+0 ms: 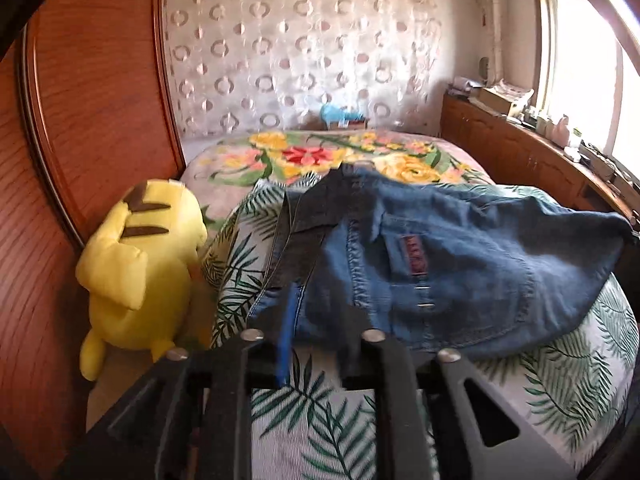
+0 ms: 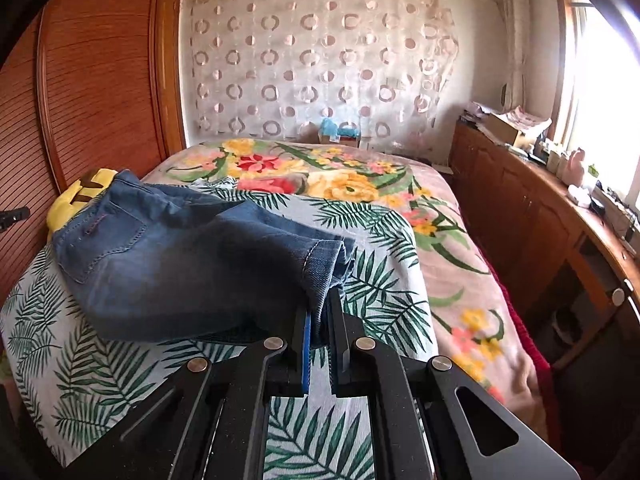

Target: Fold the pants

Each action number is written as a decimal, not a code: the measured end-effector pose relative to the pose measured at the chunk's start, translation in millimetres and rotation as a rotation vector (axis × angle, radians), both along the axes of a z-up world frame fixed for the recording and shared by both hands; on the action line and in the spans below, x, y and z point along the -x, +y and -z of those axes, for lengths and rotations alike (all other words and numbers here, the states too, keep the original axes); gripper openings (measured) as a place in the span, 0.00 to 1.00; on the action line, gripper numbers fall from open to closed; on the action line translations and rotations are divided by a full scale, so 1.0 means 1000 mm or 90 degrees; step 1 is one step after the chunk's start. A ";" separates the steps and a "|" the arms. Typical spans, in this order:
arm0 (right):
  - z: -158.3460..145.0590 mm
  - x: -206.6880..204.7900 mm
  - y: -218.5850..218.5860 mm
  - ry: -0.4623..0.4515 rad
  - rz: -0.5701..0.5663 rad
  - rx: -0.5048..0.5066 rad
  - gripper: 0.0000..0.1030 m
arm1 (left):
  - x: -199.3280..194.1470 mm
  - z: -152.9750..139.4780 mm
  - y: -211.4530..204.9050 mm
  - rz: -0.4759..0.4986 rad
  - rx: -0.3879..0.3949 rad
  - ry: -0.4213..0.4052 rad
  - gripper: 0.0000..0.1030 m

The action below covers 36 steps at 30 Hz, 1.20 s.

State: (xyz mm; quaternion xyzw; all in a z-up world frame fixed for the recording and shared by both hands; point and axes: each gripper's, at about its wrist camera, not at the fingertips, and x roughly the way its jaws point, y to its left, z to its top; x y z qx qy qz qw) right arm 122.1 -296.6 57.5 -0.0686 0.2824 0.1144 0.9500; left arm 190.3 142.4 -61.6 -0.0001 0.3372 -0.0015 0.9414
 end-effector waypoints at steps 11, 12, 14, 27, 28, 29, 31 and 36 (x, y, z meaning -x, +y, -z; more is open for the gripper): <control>0.011 -0.017 -0.002 0.028 -0.005 0.012 0.06 | -0.046 0.050 0.019 -0.014 -0.003 0.097 0.39; 0.012 -0.017 -0.005 0.027 -0.006 0.007 0.06 | -0.046 0.051 0.020 -0.016 -0.005 0.099 0.40; 0.009 -0.019 -0.006 0.026 -0.006 -0.001 0.06 | -0.047 0.054 0.022 -0.019 -0.003 0.101 0.43; 0.023 -0.028 -0.007 0.039 -0.010 -0.003 0.06 | -0.045 0.062 0.030 -0.031 0.020 0.110 0.57; 0.023 -0.028 -0.007 0.040 -0.010 -0.004 0.06 | -0.044 0.062 0.028 -0.019 0.027 0.109 0.50; 0.022 -0.028 -0.008 0.041 -0.010 -0.006 0.06 | -0.043 0.061 0.025 -0.008 0.033 0.112 0.42; 0.021 -0.029 -0.008 0.043 -0.010 -0.008 0.06 | -0.042 0.059 0.019 -0.002 0.025 0.114 0.27; 0.016 -0.027 -0.007 0.028 -0.004 -0.012 0.06 | -0.035 0.049 0.007 -0.013 0.002 0.094 0.13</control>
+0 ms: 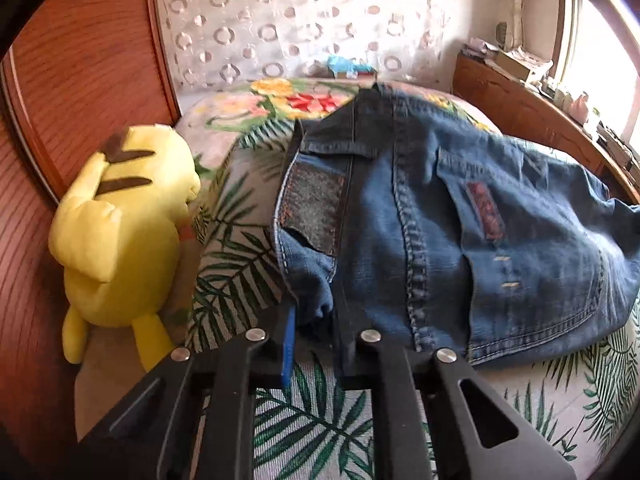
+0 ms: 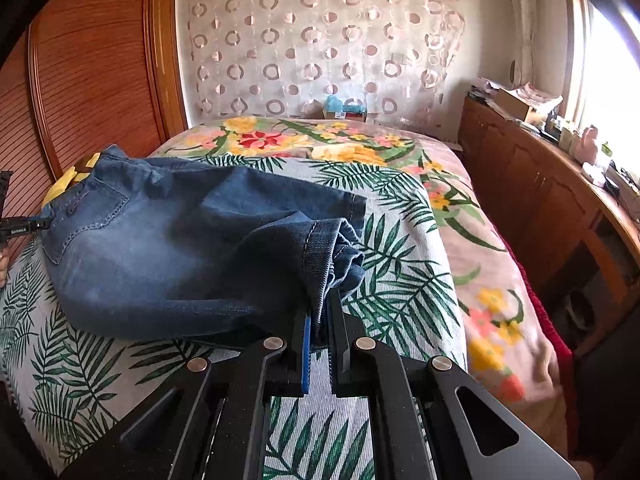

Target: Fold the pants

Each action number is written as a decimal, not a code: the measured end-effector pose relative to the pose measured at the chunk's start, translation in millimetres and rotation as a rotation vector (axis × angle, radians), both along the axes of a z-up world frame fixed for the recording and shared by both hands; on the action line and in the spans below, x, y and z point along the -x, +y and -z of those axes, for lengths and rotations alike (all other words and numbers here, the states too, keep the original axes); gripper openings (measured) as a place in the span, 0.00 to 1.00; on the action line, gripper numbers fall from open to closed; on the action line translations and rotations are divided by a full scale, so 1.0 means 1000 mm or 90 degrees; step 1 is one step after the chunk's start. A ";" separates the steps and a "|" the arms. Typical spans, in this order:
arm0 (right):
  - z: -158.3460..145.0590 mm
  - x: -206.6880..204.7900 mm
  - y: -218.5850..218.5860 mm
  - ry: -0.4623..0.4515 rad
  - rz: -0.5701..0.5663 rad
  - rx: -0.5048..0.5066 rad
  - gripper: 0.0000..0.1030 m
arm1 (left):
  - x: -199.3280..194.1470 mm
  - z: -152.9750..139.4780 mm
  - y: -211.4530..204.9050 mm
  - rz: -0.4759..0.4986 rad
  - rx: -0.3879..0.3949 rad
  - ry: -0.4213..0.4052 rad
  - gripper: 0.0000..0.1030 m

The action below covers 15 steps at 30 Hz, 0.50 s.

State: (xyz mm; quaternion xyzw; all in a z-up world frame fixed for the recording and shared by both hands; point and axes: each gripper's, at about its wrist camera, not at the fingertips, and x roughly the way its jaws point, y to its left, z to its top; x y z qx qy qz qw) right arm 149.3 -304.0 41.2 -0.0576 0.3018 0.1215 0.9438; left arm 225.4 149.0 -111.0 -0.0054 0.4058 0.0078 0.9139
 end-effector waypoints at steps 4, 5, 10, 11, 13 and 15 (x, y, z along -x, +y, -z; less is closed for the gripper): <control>-0.012 0.009 0.000 -0.036 0.010 0.004 0.06 | 0.017 -0.027 -0.001 -0.010 0.008 -0.051 0.13; -0.015 0.011 -0.001 -0.042 0.013 0.003 0.06 | 0.025 -0.036 -0.004 -0.008 0.008 -0.064 0.12; -0.029 0.032 -0.011 -0.063 0.024 -0.010 0.06 | 0.062 -0.064 -0.014 0.006 0.010 -0.111 0.12; -0.029 0.036 -0.014 -0.064 0.025 -0.015 0.06 | 0.072 -0.068 -0.015 0.010 0.012 -0.115 0.12; -0.030 0.048 -0.020 -0.064 0.026 -0.023 0.06 | 0.092 -0.072 -0.014 0.008 0.028 -0.123 0.12; -0.028 0.064 -0.026 -0.062 0.026 -0.028 0.06 | 0.113 -0.070 -0.013 0.006 0.042 -0.126 0.12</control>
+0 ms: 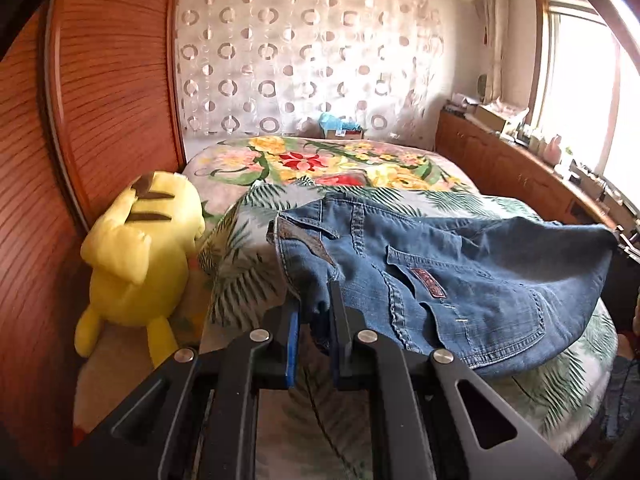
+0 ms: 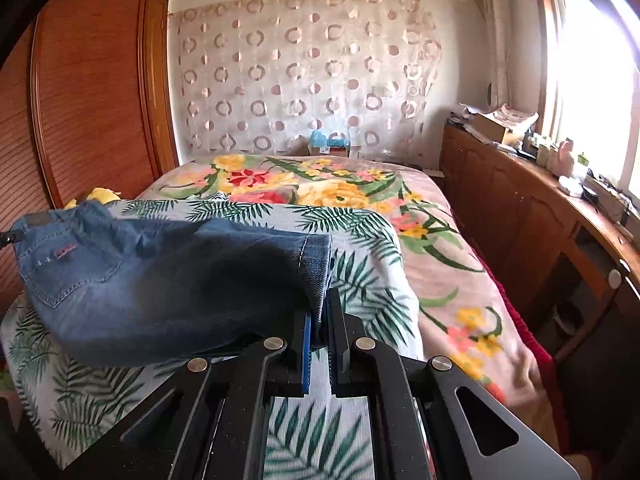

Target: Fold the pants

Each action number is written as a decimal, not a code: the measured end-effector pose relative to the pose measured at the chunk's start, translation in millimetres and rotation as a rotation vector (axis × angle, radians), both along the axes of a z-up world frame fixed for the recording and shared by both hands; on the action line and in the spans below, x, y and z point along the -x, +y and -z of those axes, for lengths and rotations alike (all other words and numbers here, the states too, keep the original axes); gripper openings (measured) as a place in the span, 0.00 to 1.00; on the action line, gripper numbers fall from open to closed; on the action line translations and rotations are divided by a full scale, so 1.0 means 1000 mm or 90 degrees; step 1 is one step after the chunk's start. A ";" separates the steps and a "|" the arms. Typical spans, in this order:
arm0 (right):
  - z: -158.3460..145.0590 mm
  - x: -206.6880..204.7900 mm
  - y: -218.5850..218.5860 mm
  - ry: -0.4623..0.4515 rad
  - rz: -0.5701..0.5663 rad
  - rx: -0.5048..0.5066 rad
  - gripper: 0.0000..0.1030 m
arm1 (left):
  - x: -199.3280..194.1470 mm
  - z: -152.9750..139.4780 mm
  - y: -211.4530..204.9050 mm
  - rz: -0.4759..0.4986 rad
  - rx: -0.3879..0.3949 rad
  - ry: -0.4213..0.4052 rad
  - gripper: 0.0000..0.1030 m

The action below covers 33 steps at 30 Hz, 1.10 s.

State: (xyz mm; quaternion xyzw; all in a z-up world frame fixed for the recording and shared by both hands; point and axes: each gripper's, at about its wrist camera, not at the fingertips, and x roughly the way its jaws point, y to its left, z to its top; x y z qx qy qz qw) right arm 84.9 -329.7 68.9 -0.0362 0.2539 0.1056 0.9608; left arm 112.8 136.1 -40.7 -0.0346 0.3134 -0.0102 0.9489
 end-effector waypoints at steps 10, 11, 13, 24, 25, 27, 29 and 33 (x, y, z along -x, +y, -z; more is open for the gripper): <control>0.021 0.067 -0.025 0.039 0.000 -0.034 0.06 | 0.056 0.023 -0.003 0.023 0.001 0.016 0.13; 0.027 0.067 -0.024 0.049 0.003 -0.036 0.06 | 0.055 0.027 -0.003 0.024 0.001 0.019 0.14; 0.040 0.062 -0.026 0.071 0.010 -0.046 0.06 | 0.056 0.031 -0.006 0.022 0.000 0.018 0.15; 0.053 0.052 -0.029 0.104 0.024 -0.063 0.06 | 0.066 0.032 -0.012 0.033 -0.013 0.007 0.51; 0.052 0.052 -0.028 0.103 0.025 -0.063 0.06 | 0.066 0.031 -0.013 0.037 -0.013 0.008 0.53; 0.052 0.053 -0.026 0.104 0.027 -0.064 0.06 | 0.067 0.029 -0.016 0.039 -0.016 0.007 0.68; 0.055 0.055 -0.026 0.102 0.028 -0.067 0.06 | 0.066 0.029 -0.020 0.055 0.001 0.006 0.77; 0.057 0.054 -0.026 0.104 0.033 -0.071 0.06 | 0.060 0.034 -0.034 0.084 0.011 0.015 0.79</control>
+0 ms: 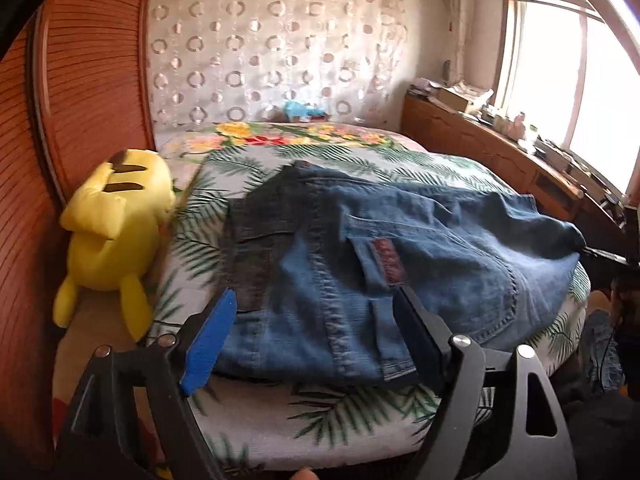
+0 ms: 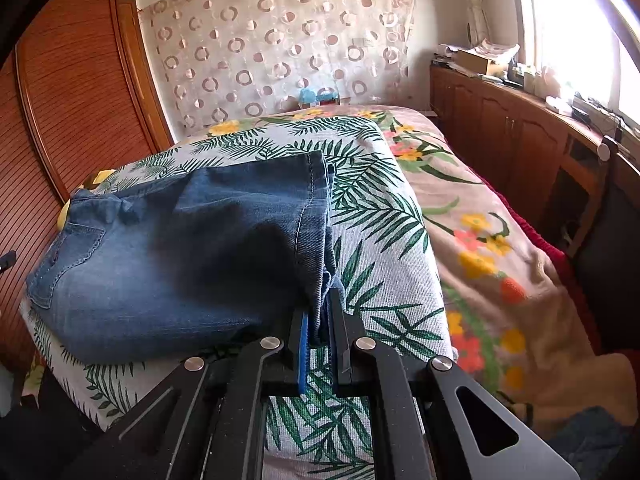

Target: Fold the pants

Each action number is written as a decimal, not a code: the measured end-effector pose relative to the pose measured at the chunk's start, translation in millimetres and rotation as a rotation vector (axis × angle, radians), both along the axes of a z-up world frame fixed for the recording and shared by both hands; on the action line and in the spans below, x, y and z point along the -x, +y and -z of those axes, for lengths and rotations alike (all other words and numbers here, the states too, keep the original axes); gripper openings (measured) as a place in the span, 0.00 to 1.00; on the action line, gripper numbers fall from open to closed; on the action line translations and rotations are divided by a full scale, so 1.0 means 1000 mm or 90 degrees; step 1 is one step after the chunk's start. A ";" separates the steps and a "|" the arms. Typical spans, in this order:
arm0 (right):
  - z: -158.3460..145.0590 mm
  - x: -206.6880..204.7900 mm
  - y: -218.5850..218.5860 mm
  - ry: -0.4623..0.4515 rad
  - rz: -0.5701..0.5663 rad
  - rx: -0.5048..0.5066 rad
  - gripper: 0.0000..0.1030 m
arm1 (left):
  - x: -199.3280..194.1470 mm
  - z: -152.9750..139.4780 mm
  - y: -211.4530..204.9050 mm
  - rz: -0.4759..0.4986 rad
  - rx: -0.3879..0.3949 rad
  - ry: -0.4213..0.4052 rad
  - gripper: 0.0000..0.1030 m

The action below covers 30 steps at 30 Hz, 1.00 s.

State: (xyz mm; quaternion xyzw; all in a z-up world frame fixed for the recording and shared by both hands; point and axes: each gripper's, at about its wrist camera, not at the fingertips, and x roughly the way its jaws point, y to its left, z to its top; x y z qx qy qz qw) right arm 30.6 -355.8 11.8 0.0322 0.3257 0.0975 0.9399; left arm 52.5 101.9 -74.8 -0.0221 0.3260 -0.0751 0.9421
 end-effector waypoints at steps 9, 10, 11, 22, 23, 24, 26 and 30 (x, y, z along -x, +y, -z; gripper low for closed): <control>-0.006 0.005 0.005 -0.013 0.005 0.005 0.15 | -0.014 0.009 -0.044 0.041 0.008 -0.006 0.80; -0.007 0.005 0.005 -0.015 0.005 0.005 0.17 | -0.016 0.009 -0.048 0.044 0.009 -0.006 0.80; -0.008 0.006 0.006 -0.016 0.005 0.007 0.18 | -0.019 0.009 -0.055 0.048 0.008 -0.006 0.80; -0.010 -0.005 0.004 -0.013 -0.015 -0.010 0.26 | -0.031 0.007 -0.100 0.067 -0.002 -0.031 0.80; -0.011 -0.006 0.004 -0.012 -0.011 -0.013 0.26 | -0.031 0.007 -0.103 0.066 -0.007 -0.035 0.80; -0.011 -0.006 0.003 -0.014 -0.009 -0.017 0.25 | -0.031 0.006 -0.106 0.065 -0.016 -0.038 0.80; -0.013 -0.007 0.003 -0.014 -0.015 -0.017 0.13 | -0.032 0.006 -0.111 0.064 -0.026 -0.033 0.80; -0.023 -0.004 0.008 -0.035 -0.025 -0.010 0.09 | -0.031 0.003 -0.114 0.073 -0.029 -0.025 0.80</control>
